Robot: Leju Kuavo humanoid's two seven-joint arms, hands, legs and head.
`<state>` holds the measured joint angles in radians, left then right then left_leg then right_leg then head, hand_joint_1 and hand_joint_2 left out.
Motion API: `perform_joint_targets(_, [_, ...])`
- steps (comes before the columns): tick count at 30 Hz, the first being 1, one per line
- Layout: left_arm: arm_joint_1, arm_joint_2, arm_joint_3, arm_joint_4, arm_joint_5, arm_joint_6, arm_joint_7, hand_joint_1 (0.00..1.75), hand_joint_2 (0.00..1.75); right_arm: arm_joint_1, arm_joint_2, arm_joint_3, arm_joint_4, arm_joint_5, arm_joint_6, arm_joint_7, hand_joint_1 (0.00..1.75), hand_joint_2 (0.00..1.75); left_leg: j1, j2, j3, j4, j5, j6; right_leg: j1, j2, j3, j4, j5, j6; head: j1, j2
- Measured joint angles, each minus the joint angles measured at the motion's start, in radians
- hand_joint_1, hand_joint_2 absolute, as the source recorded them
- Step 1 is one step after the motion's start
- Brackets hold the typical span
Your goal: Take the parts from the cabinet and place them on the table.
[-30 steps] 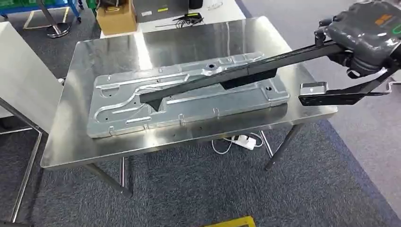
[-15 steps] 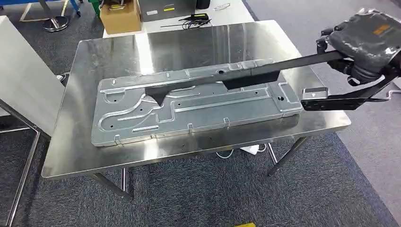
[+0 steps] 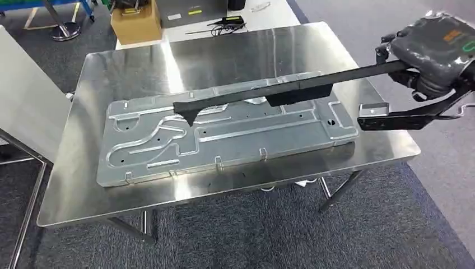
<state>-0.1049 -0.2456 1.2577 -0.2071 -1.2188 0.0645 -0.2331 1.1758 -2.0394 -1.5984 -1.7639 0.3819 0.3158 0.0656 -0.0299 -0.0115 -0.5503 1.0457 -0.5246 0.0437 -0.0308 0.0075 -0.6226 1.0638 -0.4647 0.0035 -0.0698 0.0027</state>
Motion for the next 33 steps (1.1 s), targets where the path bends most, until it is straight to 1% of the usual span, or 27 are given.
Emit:
perform_joint_targets(1, [0.002, -0.001, 0.000, 0.000, 0.000, 0.000, 0.003, 0.00, 1.75, 0.004, -0.001, -0.001, 0.000, -0.006, 0.011, -0.010, 1.75, 1.75, 0.027, 0.006, -0.202, 0.299, -0.055, -0.032, -0.004, -0.004, 0.040, -0.007, -0.028, -0.007, -0.005, 0.000])
perform_joint_targets(2, [0.003, -0.001, 0.000, 0.000, 0.001, 0.000, 0.002, 0.00, 1.75, 0.004, -0.001, -0.001, 0.000, -0.008, 0.015, -0.013, 1.75, 1.75, 0.029, 0.006, -0.197, 0.258, -0.007, -0.032, -0.006, -0.004, 0.052, -0.008, -0.037, -0.005, -0.005, 0.000])
perform_joint_targets(4, [0.005, -0.001, 0.000, 0.000, 0.002, -0.002, -0.001, 0.00, 1.75, 0.004, -0.003, -0.001, 0.000, -0.012, 0.020, -0.015, 1.75, 1.75, 0.030, 0.006, -0.146, 0.096, 0.118, -0.023, -0.006, -0.004, 0.081, -0.009, -0.055, 0.001, -0.005, 0.000])
perform_joint_targets(5, [0.006, -0.001, 0.000, 0.000, 0.002, -0.002, -0.004, 0.00, 1.75, 0.004, -0.005, -0.001, 0.000, -0.015, 0.023, -0.015, 1.75, 1.75, 0.029, 0.006, -0.128, 0.046, 0.140, -0.017, -0.008, -0.005, 0.085, -0.013, -0.062, 0.004, -0.004, 0.000])
perform_joint_targets(6, [0.007, 0.000, 0.000, 0.000, 0.002, -0.002, -0.006, 0.00, 1.75, 0.002, -0.005, -0.001, 0.000, -0.018, 0.026, -0.017, 1.75, 1.75, 0.020, 0.007, -0.119, 0.042, 0.134, -0.015, 0.000, -0.002, 0.085, -0.013, -0.065, 0.010, -0.005, 0.000])
perform_joint_targets(8, [0.001, -0.001, 0.000, 0.000, 0.002, -0.003, -0.015, 0.00, 1.75, 0.001, -0.005, -0.002, 0.000, -0.019, 0.028, -0.017, 1.75, 1.75, 0.017, 0.005, -0.105, 0.011, 0.107, -0.005, -0.002, -0.002, 0.082, -0.023, -0.062, 0.021, -0.005, 0.000])
perform_joint_targets(9, [0.000, -0.001, 0.000, 0.000, 0.002, -0.003, -0.018, 0.00, 1.75, 0.000, -0.004, -0.002, 0.000, -0.019, 0.029, -0.017, 1.75, 1.75, 0.017, 0.006, -0.103, 0.005, 0.102, -0.001, -0.003, -0.003, 0.083, -0.030, -0.061, 0.028, -0.005, 0.000])
perform_joint_targets(10, [-0.002, -0.001, 0.000, 0.000, 0.002, -0.003, -0.018, 0.00, 1.75, 0.001, -0.004, -0.002, 0.000, -0.019, 0.029, -0.017, 1.75, 1.75, 0.026, 0.006, -0.089, -0.015, 0.105, 0.002, -0.001, -0.003, 0.091, -0.035, -0.066, 0.036, -0.005, 0.000])
perform_joint_targets(11, [0.001, -0.002, 0.000, 0.000, 0.002, -0.003, -0.015, 0.00, 1.75, 0.002, -0.002, -0.004, 0.000, -0.019, 0.029, -0.017, 1.75, 1.75, 0.027, 0.006, -0.075, -0.029, 0.107, 0.006, -0.003, -0.005, 0.093, -0.018, -0.077, 0.036, -0.003, 0.000])
perform_joint_targets(12, [0.003, -0.002, 0.000, 0.000, 0.002, -0.003, -0.011, 0.00, 1.75, 0.000, -0.002, -0.006, 0.000, -0.019, 0.030, -0.018, 1.75, 1.75, 0.026, 0.006, -0.067, -0.035, 0.105, 0.012, -0.002, -0.005, 0.071, 0.027, -0.101, 0.033, -0.003, 0.000])
perform_joint_targets(14, [0.002, -0.002, 0.000, 0.000, 0.002, -0.003, -0.009, 0.00, 1.75, 0.002, -0.002, -0.005, 0.000, -0.019, 0.030, -0.018, 1.75, 1.75, 0.021, 0.006, -0.062, -0.033, 0.098, 0.022, 0.003, -0.005, -0.020, 0.184, -0.165, 0.033, -0.003, 0.000])
perform_joint_targets(15, [0.001, -0.002, 0.000, 0.000, 0.002, -0.003, -0.009, 0.00, 1.75, 0.004, -0.002, -0.005, 0.000, -0.019, 0.031, -0.018, 1.75, 1.75, 0.016, 0.006, -0.061, -0.031, 0.094, 0.028, 0.004, -0.005, -0.063, 0.246, -0.176, 0.034, -0.003, 0.000])
perform_joint_targets(16, [0.000, -0.002, 0.000, 0.000, 0.002, -0.003, -0.009, 0.00, 1.75, 0.004, -0.002, -0.005, 0.000, -0.017, 0.031, -0.018, 1.75, 1.75, 0.013, 0.001, -0.060, -0.027, 0.090, 0.030, 0.004, -0.005, -0.086, 0.264, -0.162, 0.033, -0.003, 0.000])
perform_joint_targets(17, [0.001, -0.002, 0.000, 0.000, 0.002, -0.003, -0.009, 0.00, 1.75, 0.005, -0.003, -0.005, 0.000, -0.015, 0.033, -0.018, 1.75, 1.75, 0.012, -0.011, -0.057, -0.024, 0.086, 0.029, 0.006, -0.005, -0.084, 0.239, -0.128, 0.031, -0.003, 0.000])
perform_joint_targets(18, [0.001, -0.002, 0.000, 0.000, 0.002, -0.004, -0.009, 0.00, 1.75, 0.005, -0.002, -0.005, 0.000, -0.013, 0.034, -0.018, 1.75, 1.75, 0.010, -0.017, -0.052, -0.020, 0.080, 0.029, 0.008, -0.003, -0.059, 0.166, -0.069, 0.026, -0.002, 0.000])
perform_joint_targets(19, [0.001, -0.002, 0.000, 0.000, 0.002, -0.004, -0.009, 0.00, 1.75, 0.005, -0.001, -0.005, 0.001, -0.010, 0.034, -0.017, 1.75, 1.75, 0.006, -0.024, -0.047, -0.017, 0.075, 0.028, 0.010, 0.005, -0.032, 0.094, -0.022, 0.019, -0.002, 0.000])
perform_joint_targets(20, [0.002, -0.003, 0.000, 0.000, 0.002, -0.004, -0.009, 0.00, 1.75, 0.004, -0.001, -0.005, 0.001, -0.002, 0.034, -0.015, 1.75, 1.75, 0.005, -0.030, -0.045, -0.012, 0.071, 0.027, 0.013, 0.031, -0.008, 0.016, 0.013, 0.009, -0.002, 0.000])
perform_joint_targets(21, [0.001, -0.008, 0.000, 0.000, 0.002, -0.004, -0.009, 0.00, 1.75, 0.006, -0.003, -0.005, 0.001, 0.003, 0.034, -0.014, 1.75, 1.75, 0.001, -0.033, -0.055, -0.007, 0.069, 0.025, 0.011, 0.062, 0.005, 0.011, 0.002, 0.002, -0.002, 0.000])
perform_joint_targets(24, [0.000, -0.008, 0.000, 0.000, 0.002, -0.003, -0.006, 0.00, 1.75, 0.007, -0.006, -0.006, 0.002, 0.007, 0.034, -0.013, 1.75, 1.75, 0.012, -0.052, -0.064, -0.007, 0.074, 0.011, 0.019, 0.037, 0.008, -0.008, 0.000, 0.000, -0.002, 0.000])
perform_joint_targets(25, [-0.001, -0.005, 0.000, 0.000, 0.002, -0.003, -0.006, 0.00, 1.75, 0.008, -0.006, -0.005, 0.003, 0.007, 0.034, -0.013, 1.75, 1.75, 0.001, -0.063, -0.060, -0.009, 0.074, 0.006, 0.005, 0.028, 0.015, -0.022, 0.003, -0.005, -0.003, 0.000])
perform_joint_targets(26, [-0.001, -0.004, 0.000, -0.001, 0.002, -0.002, -0.006, 0.00, 1.75, 0.008, -0.008, -0.005, 0.003, 0.007, 0.034, -0.013, 1.75, 1.75, 0.000, -0.050, -0.062, 0.001, 0.062, 0.001, 0.003, 0.012, 0.031, -0.035, 0.007, -0.005, 0.000, 0.000])
perform_joint_targets(27, [0.001, -0.005, 0.000, -0.002, 0.002, -0.002, -0.006, 0.00, 1.75, 0.010, -0.011, -0.005, 0.004, 0.009, 0.034, -0.013, 1.75, 1.75, 0.003, -0.030, -0.077, 0.036, 0.040, -0.009, -0.004, 0.003, 0.039, -0.041, 0.006, -0.008, -0.010, 0.000])
perform_joint_targets(28, [0.001, -0.005, 0.000, -0.001, 0.002, -0.002, -0.006, 0.00, 1.75, 0.009, -0.013, -0.006, 0.004, 0.009, 0.034, -0.013, 1.75, 1.75, 0.011, -0.014, -0.110, 0.099, 0.010, -0.019, -0.004, -0.006, 0.042, -0.042, 0.006, -0.008, -0.011, 0.000])
perform_joint_targets(30, [0.000, -0.005, 0.000, -0.002, 0.002, -0.002, -0.006, 0.00, 1.75, 0.010, -0.013, -0.006, 0.004, 0.010, 0.034, -0.013, 1.75, 1.75, 0.029, 0.000, -0.192, 0.246, -0.041, -0.034, -0.005, -0.027, 0.045, -0.041, 0.001, -0.008, -0.011, 0.000])
perform_joint_targets(31, [0.001, -0.005, 0.000, -0.002, 0.002, -0.002, -0.006, 0.00, 1.75, 0.012, -0.013, -0.006, 0.004, 0.010, 0.034, -0.013, 1.75, 1.75, 0.036, 0.004, -0.216, 0.278, -0.039, -0.040, -0.006, -0.036, 0.047, -0.040, -0.002, -0.005, -0.011, 0.000])
perform_joint_targets(32, [0.001, -0.005, 0.000, -0.001, 0.002, -0.002, -0.006, 0.00, 1.75, 0.013, -0.013, -0.006, 0.004, 0.010, 0.034, -0.013, 1.75, 1.75, 0.042, 0.007, -0.212, 0.258, -0.011, -0.047, -0.009, -0.046, 0.050, -0.040, -0.005, -0.002, -0.011, 0.000])
perform_joint_targets(33, [0.002, -0.005, 0.000, -0.002, 0.002, -0.002, -0.006, 0.00, 1.75, 0.013, -0.013, -0.006, 0.004, 0.010, 0.034, -0.013, 1.75, 1.75, 0.046, 0.011, -0.187, 0.199, 0.031, -0.052, -0.013, -0.055, 0.054, -0.038, -0.009, 0.003, -0.011, 0.000])
